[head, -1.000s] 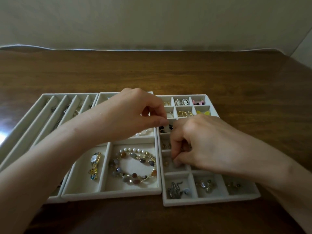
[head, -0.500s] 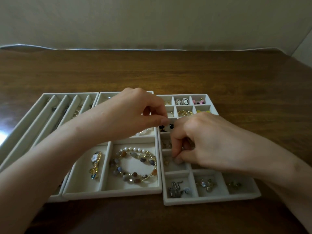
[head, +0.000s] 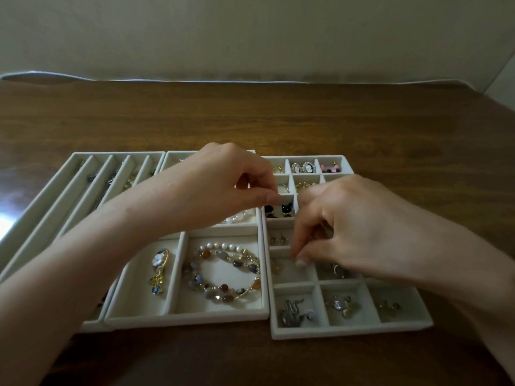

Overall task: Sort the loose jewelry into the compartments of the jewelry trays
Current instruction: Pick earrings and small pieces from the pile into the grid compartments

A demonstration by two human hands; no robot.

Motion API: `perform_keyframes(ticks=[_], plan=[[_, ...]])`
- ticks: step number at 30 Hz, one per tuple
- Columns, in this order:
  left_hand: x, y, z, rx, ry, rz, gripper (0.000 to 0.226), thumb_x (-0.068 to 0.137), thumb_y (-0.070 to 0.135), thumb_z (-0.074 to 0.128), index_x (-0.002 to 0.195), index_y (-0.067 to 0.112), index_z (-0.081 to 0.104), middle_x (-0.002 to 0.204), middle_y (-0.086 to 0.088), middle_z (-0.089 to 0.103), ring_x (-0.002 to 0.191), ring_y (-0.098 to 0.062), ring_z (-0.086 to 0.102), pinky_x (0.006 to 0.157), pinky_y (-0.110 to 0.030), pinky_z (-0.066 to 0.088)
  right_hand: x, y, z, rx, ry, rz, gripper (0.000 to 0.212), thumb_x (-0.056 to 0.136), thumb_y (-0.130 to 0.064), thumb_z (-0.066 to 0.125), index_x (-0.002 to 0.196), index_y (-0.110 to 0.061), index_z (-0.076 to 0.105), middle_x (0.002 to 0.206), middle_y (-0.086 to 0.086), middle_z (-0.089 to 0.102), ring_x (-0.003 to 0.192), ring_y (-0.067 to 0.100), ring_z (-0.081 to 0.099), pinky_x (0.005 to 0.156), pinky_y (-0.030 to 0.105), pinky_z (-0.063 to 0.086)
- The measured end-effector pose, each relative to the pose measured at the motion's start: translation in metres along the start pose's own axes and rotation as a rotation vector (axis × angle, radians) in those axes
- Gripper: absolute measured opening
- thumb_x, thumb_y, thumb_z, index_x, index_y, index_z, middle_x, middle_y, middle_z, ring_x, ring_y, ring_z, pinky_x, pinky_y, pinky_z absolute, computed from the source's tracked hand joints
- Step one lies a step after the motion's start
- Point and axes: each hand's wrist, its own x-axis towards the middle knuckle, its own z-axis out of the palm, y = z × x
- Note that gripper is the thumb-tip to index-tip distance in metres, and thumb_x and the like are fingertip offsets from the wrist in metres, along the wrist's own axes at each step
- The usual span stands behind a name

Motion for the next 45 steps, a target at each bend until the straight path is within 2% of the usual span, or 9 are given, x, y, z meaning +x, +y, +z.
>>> perform_keyframes(ticks=[7,10,14,20,30,33,37,42,45], plan=[[0.000,0.002,-0.001,-0.024,-0.054,0.036,0.007,0.080,0.036,0.060,0.077,0.034,0.066,0.071,0.029,0.058,0.064,0.012,0.050,0.060,-0.003,0.036,-0.001,0.017,-0.015,0.134,0.026,0.006,0.005,0.072,-0.027,0.077,0.072,-0.031,0.073,0.070,-0.021,0.060,0.075,-0.008,0.055,0.059,0.017,0.042],[-0.001,0.004,-0.001,-0.046,-0.162,0.115,0.010,0.075,0.040,0.061,0.080,0.035,0.067,0.074,0.022,0.061,0.074,0.005,0.054,0.065,-0.006,0.038,-0.001,0.022,-0.019,0.172,-0.016,0.002,0.006,0.072,-0.026,0.075,0.073,-0.032,0.074,0.076,-0.026,0.062,0.077,-0.007,0.057,0.063,0.015,0.043],[-0.005,0.011,0.008,0.066,-0.245,0.218,0.016,0.073,0.042,0.062,0.087,0.042,0.067,0.078,0.019,0.053,0.085,0.003,0.049,0.071,-0.009,0.038,0.000,0.027,-0.023,0.257,0.009,0.031,0.005,0.071,-0.026,0.074,0.071,-0.031,0.073,0.076,-0.018,0.068,0.078,-0.003,0.061,0.065,0.019,0.047],[-0.007,0.014,0.018,0.237,-0.247,0.271,0.026,0.079,0.046,0.053,0.103,0.049,0.063,0.073,0.023,0.040,0.084,0.013,0.038,0.065,-0.009,0.033,0.004,0.032,-0.025,0.288,0.015,0.070,0.005,0.072,-0.025,0.073,0.071,-0.031,0.073,0.076,-0.022,0.067,0.079,-0.008,0.060,0.065,0.004,0.044],[-0.005,0.009,0.015,0.154,-0.179,0.312,0.012,0.079,0.032,0.068,0.088,0.039,0.071,0.071,0.021,0.045,0.080,0.008,0.044,0.070,-0.006,0.034,0.005,0.030,-0.024,0.307,0.003,0.034,0.006,0.073,-0.022,0.073,0.077,-0.027,0.074,0.079,-0.015,0.070,0.079,-0.005,0.063,0.069,0.011,0.049],[-0.005,0.010,0.010,0.098,-0.140,0.294,0.003,0.078,0.032,0.069,0.080,0.034,0.070,0.070,0.019,0.050,0.075,0.004,0.048,0.066,-0.005,0.035,0.005,0.025,-0.020,0.263,-0.019,0.014,0.006,0.074,-0.021,0.075,0.076,-0.026,0.075,0.075,-0.014,0.068,0.076,-0.003,0.062,0.066,0.016,0.048],[-0.004,0.003,-0.001,0.070,-0.103,0.167,0.009,0.074,0.038,0.061,0.074,0.034,0.069,0.065,0.016,0.054,0.072,-0.001,0.051,0.063,-0.008,0.036,0.003,0.015,-0.009,0.110,0.014,-0.025,0.006,0.077,-0.024,0.075,0.076,-0.030,0.073,0.064,-0.018,0.058,0.069,-0.005,0.056,0.061,0.015,0.041],[-0.003,0.001,-0.003,0.032,-0.124,0.103,0.027,0.071,0.051,0.051,0.075,0.033,0.071,0.068,0.011,0.058,0.069,-0.008,0.050,0.061,-0.015,0.038,-0.007,0.002,-0.006,-0.115,-0.001,-0.039,0.008,0.084,-0.036,0.064,0.089,-0.033,0.071,0.071,-0.023,0.048,0.070,-0.006,0.048,0.062,0.011,0.032],[-0.003,0.003,-0.002,0.006,-0.113,0.100,0.027,0.073,0.049,0.050,0.074,0.031,0.070,0.067,0.006,0.059,0.068,-0.013,0.050,0.061,-0.020,0.040,-0.009,-0.001,-0.003,-0.193,-0.004,-0.038,0.015,0.087,-0.039,0.060,0.097,-0.034,0.070,0.079,-0.022,0.052,0.074,-0.004,0.046,0.062,0.010,0.031]])
